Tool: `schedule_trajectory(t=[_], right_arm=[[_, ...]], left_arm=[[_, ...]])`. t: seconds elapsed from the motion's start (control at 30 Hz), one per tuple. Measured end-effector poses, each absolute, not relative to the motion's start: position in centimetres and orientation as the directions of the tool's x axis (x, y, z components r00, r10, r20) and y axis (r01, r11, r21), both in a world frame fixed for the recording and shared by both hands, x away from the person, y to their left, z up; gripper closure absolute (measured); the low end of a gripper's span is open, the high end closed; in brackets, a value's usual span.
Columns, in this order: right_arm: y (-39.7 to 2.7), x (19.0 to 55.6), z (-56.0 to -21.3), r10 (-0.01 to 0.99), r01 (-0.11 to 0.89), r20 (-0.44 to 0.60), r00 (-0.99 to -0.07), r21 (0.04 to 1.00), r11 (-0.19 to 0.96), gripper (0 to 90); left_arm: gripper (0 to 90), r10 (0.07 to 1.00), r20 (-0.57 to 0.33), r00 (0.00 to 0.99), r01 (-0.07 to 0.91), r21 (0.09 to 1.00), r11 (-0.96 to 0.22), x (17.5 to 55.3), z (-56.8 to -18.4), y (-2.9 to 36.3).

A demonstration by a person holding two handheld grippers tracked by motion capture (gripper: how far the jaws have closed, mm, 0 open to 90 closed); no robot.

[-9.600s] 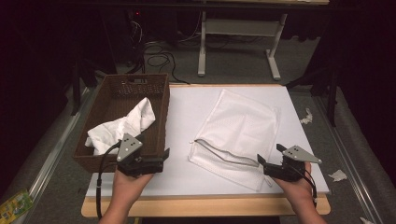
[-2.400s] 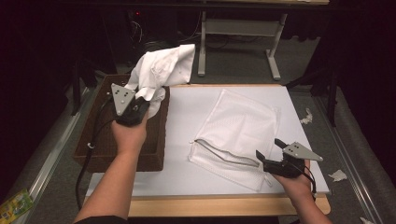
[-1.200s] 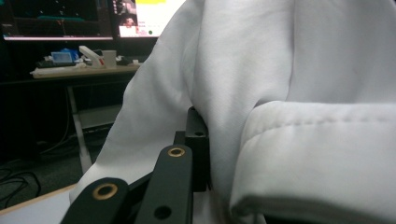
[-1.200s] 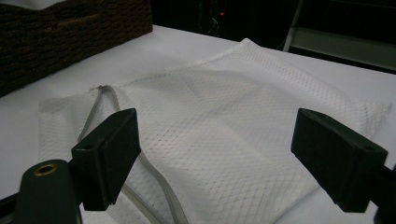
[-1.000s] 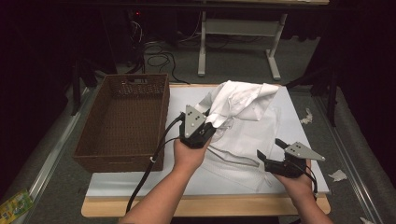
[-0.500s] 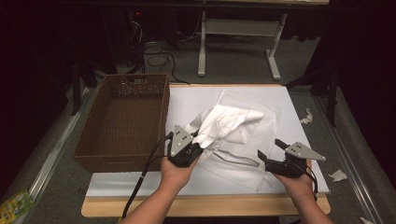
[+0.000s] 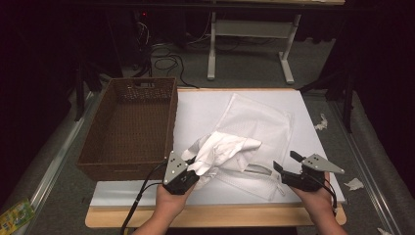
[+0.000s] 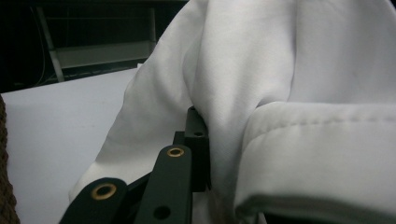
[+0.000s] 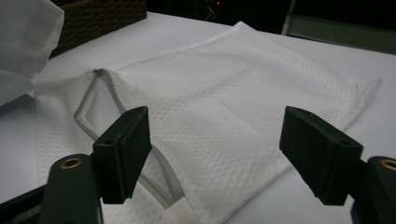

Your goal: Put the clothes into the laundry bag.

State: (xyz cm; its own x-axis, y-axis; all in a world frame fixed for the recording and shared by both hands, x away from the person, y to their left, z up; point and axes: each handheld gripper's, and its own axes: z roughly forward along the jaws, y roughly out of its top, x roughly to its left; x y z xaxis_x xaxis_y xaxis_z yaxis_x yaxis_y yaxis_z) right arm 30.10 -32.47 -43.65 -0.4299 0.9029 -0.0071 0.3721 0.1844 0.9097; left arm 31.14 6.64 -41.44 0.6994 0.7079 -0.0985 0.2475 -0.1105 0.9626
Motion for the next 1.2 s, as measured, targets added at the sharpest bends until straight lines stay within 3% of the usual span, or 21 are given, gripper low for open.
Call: schedule_trajectory(t=[0.17,0.47,0.63,1.0,1.13,1.2], right_arm=[[-33.1,29.7,-44.2,0.904,0.399,0.005,-0.427,0.899,0.183,32.0],[-32.6,30.3,-44.4,0.897,0.428,0.024,-0.441,0.884,0.186,34.7],[-30.9,32.1,-45.3,0.859,0.477,0.025,-0.511,0.84,0.258,45.1],[-29.1,33.8,-46.8,0.811,0.516,-0.021,-0.584,0.762,0.392,46.8],[-28.5,34.4,-47.3,0.807,0.52,-0.069,-0.586,0.732,0.44,50.9],[-28.3,35.1,-47.4,0.806,0.52,-0.085,-0.586,0.723,0.454,57.4]], left_arm=[[77.5,0.695,-0.109,0.711,0.25,0.963,-0.105,31.5,-41.9,6.4],[77.4,0.704,-0.119,0.7,0.253,0.963,-0.088,31.0,-41.7,6.6],[77.4,0.734,-0.135,0.665,0.272,0.96,-0.069,30.7,-41.9,7.5],[77.1,0.744,-0.144,0.652,0.288,0.955,-0.068,30.4,-42.3,8.3],[77.1,0.741,-0.146,0.655,0.289,0.955,-0.067,30.6,-42.4,8.3],[77.1,0.74,-0.149,0.655,0.293,0.954,-0.068,30.8,-42.5,8.3]])
